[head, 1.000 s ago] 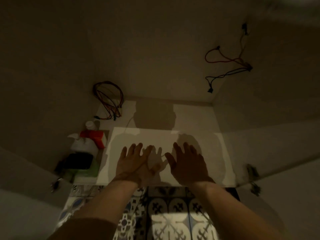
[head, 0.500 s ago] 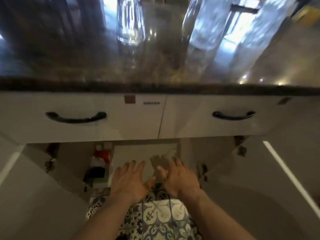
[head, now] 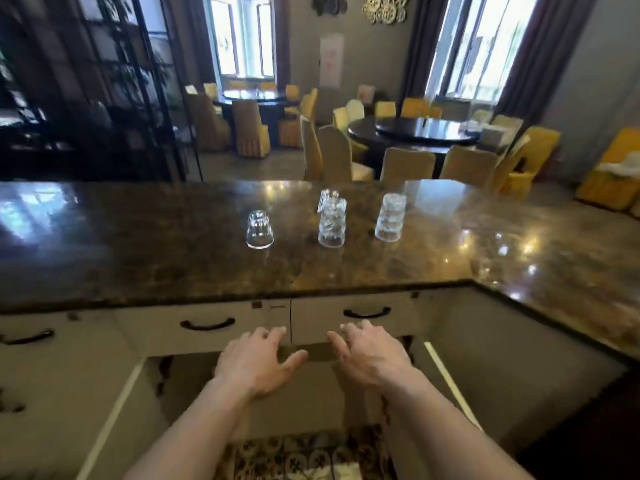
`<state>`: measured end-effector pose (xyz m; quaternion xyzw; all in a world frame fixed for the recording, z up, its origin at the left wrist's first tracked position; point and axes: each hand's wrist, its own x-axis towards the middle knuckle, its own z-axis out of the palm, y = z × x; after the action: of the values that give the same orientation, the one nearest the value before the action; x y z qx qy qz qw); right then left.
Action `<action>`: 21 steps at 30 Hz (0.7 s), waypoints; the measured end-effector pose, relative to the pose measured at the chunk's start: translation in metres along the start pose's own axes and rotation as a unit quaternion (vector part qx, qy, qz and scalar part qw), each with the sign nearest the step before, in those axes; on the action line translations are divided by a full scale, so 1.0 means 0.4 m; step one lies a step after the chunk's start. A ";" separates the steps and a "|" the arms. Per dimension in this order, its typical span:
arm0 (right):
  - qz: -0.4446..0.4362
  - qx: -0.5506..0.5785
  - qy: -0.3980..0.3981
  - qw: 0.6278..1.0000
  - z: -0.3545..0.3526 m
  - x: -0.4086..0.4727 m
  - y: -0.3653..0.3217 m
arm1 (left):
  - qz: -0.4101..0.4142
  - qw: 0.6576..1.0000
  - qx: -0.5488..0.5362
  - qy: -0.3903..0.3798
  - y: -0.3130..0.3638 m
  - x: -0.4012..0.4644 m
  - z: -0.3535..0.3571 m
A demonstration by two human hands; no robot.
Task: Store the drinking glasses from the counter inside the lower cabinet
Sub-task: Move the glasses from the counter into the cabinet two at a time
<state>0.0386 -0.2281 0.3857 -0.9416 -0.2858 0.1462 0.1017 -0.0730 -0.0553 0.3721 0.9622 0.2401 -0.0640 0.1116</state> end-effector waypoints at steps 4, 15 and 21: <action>-0.018 0.000 0.070 0.997 -0.193 -0.014 -0.027 | 0.027 0.998 0.016 0.058 0.032 0.002 -0.184; -0.070 -0.016 0.203 0.977 -0.395 0.027 -0.052 | 0.041 0.972 -0.034 0.230 0.052 0.055 -0.383; -0.070 -0.033 0.185 0.980 -0.362 0.140 -0.038 | 0.039 0.971 -0.023 0.234 0.012 0.170 -0.356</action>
<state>0.1234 -0.1997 0.5132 -0.9327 -0.3323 -0.0477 0.1316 -0.0012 0.0058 0.4985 0.9563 0.2231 0.1724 0.0769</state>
